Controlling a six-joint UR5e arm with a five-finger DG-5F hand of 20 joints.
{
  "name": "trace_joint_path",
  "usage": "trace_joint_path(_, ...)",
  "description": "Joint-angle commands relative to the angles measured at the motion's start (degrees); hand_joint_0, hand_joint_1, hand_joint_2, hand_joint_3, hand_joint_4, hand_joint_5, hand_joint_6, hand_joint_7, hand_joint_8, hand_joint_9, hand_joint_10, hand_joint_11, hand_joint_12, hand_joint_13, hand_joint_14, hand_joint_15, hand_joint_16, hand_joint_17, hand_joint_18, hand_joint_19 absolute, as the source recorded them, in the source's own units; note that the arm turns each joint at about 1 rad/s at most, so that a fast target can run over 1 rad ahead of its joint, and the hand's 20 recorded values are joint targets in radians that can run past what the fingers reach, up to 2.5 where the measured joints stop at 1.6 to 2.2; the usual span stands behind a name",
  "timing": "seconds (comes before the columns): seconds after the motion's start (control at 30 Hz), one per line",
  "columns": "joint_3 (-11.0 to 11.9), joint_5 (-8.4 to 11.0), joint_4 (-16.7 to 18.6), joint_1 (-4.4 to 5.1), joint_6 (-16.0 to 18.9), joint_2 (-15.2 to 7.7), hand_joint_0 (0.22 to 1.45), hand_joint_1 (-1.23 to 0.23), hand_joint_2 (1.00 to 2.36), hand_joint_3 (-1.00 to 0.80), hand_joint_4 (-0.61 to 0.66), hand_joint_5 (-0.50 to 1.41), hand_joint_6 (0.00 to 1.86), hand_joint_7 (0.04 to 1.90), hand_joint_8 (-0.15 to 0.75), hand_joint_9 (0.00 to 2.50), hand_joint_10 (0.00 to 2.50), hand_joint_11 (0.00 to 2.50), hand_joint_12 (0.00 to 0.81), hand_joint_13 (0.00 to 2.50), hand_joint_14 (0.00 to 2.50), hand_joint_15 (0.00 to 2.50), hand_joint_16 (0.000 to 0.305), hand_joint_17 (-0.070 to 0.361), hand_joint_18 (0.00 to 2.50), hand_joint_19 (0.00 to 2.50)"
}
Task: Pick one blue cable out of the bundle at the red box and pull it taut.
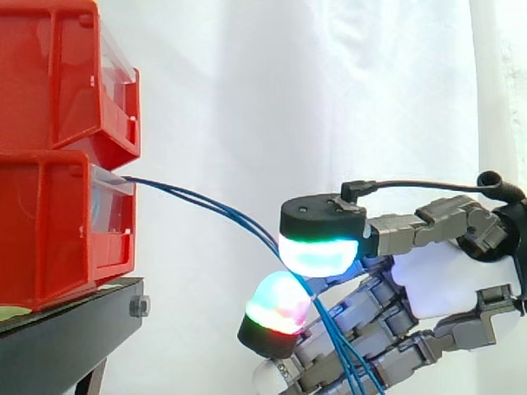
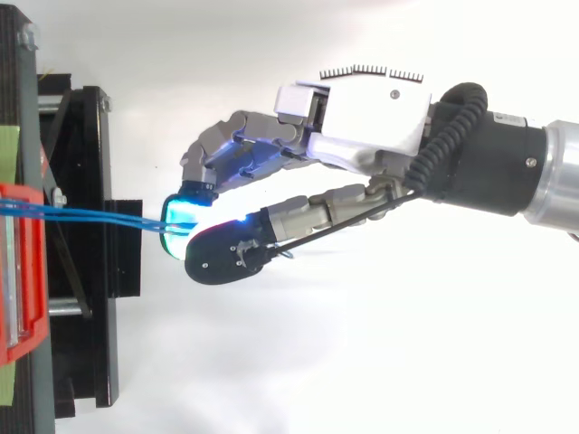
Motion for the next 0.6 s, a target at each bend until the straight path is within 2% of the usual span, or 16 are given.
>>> trace_joint_path(0.0, 0.0, 0.0, -0.07, -0.02, 0.0, -0.04, 0.59, -0.71, 1.01, -0.13, 0.16, -0.17, 0.86, 0.92, 0.362, 0.57, 0.0, 0.25, 0.381, 0.29, 0.0, 0.09, 0.059, 0.132, 0.35, 0.18)
trace_joint_path(0.27, 0.0, 0.09, -0.07, -0.02, -0.26, 0.49, 0.65, -0.82, 1.02, -0.12, 0.09, -0.18, 0.88, 0.89, 0.343, 0.59, 0.01, 0.27, 0.362, 0.32, 0.0, 0.08, 0.055, 0.123, 0.4, 0.16)
trace_joint_path(0.4, 0.0, 0.09, -0.25, -0.02, -0.35, 0.75, 0.67, -0.84, 1.02, -0.11, 0.06, -0.17, 0.89, 0.87, 0.342, 0.61, 0.01, 0.3, 0.362, 0.34, 0.0, 0.09, 0.055, 0.123, 0.42, 0.15)
trace_joint_path(0.57, 0.0, 0.09, -0.34, -0.02, -0.35, 0.75, 0.7, -0.86, 1.02, -0.12, -0.04, -0.18, 0.9, 0.87, 0.347, 0.62, 0.01, 0.32, 0.362, 0.36, 0.0, 0.09, 0.054, 0.122, 0.44, 0.14)
